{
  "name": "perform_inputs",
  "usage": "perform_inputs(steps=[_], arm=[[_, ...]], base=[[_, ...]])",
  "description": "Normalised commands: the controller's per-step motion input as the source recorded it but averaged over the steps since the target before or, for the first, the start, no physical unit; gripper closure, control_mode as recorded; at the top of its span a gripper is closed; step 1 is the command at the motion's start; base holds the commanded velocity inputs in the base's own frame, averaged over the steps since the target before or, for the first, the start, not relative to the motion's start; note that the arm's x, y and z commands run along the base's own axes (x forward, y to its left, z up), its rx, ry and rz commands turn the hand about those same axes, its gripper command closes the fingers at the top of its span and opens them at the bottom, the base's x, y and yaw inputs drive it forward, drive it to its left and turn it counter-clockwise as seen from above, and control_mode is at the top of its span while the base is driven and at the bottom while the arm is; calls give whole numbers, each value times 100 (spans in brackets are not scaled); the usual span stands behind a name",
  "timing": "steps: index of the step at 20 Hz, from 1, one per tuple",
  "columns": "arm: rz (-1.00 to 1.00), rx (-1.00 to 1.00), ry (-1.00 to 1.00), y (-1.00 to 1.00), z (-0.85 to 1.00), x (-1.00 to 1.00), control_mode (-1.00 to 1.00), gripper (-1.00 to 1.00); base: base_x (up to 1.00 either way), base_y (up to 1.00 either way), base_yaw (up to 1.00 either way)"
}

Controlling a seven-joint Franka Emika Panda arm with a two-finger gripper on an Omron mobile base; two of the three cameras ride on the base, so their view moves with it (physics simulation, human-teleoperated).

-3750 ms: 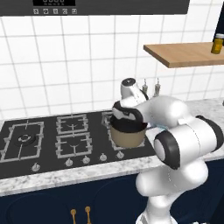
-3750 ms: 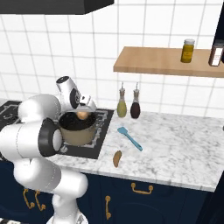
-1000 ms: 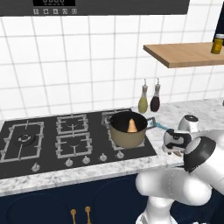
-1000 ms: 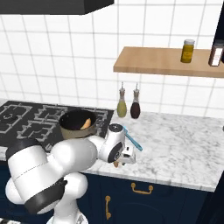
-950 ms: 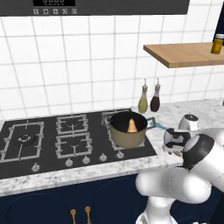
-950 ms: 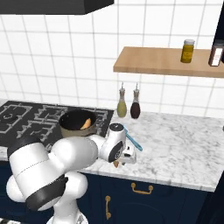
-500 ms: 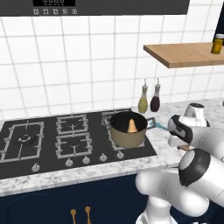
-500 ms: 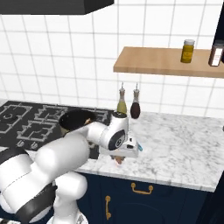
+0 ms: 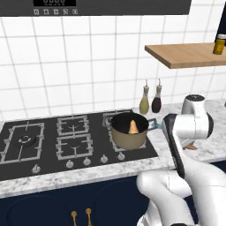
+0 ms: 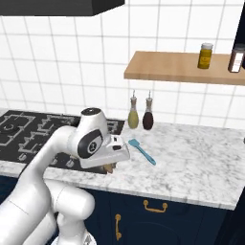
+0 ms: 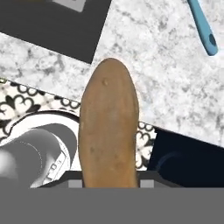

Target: Put the sweet potato and squash in the pot. Retrieve the spatula and lightly stir the vegetables in the pot.

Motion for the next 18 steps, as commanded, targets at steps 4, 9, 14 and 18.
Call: perform_inputs(steps=[4,9,14,18], arm=[[21,-9,0,76,100,-4,-100,100],[20,-3,0,57,100,22,-100,100],[7,0,11,8,78,97,-100,100],[1,-8,29,62,-23,100,-100,100]], base=[[0,0,0],[0,0,0],[0,0,0],[0,0,0]])
